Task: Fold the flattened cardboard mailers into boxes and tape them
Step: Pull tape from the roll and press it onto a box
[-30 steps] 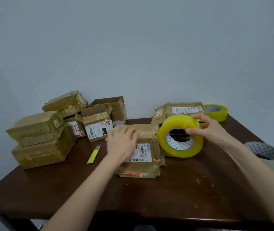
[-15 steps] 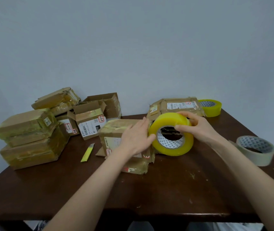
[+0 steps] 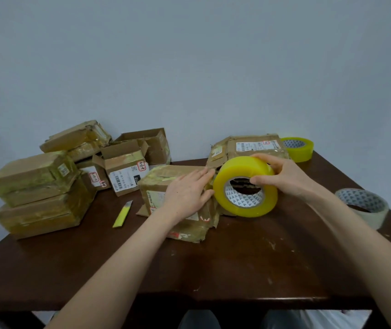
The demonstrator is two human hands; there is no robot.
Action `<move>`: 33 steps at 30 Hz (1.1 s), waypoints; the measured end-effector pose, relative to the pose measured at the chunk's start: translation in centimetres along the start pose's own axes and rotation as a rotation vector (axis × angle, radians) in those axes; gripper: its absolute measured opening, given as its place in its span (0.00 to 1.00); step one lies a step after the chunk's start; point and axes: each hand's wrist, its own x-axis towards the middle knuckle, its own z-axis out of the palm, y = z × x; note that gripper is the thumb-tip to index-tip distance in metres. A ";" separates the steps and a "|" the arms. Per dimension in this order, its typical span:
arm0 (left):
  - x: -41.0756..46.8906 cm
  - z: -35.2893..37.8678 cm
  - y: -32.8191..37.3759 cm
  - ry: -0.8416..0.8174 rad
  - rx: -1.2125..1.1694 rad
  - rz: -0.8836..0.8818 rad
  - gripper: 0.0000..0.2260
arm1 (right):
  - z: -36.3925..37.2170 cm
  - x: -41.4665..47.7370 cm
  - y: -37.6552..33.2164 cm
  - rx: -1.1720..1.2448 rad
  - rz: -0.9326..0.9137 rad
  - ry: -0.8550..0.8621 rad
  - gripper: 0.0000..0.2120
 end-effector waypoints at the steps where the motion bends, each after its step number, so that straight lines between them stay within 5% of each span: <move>1: 0.0 0.1 -0.2 0.008 -0.003 0.005 0.26 | -0.1 -0.1 0.0 -0.028 0.005 -0.002 0.26; 14: -0.5 1.1 -1.6 0.033 0.027 -0.018 0.33 | 0.9 -1.2 -0.4 -0.393 0.022 0.029 0.24; 25: -1.1 0.6 -2.0 0.042 -0.013 -0.070 0.32 | 2.1 -1.0 -1.4 -0.406 0.043 0.044 0.26; 29: -3.1 -0.1 -2.1 0.140 -0.064 -0.116 0.26 | 4.4 0.1 -1.8 -0.355 0.036 0.082 0.28; 33: -5.9 -0.5 -3.9 0.439 -0.169 -0.271 0.13 | 6.5 1.3 -2.4 -0.371 0.030 0.043 0.29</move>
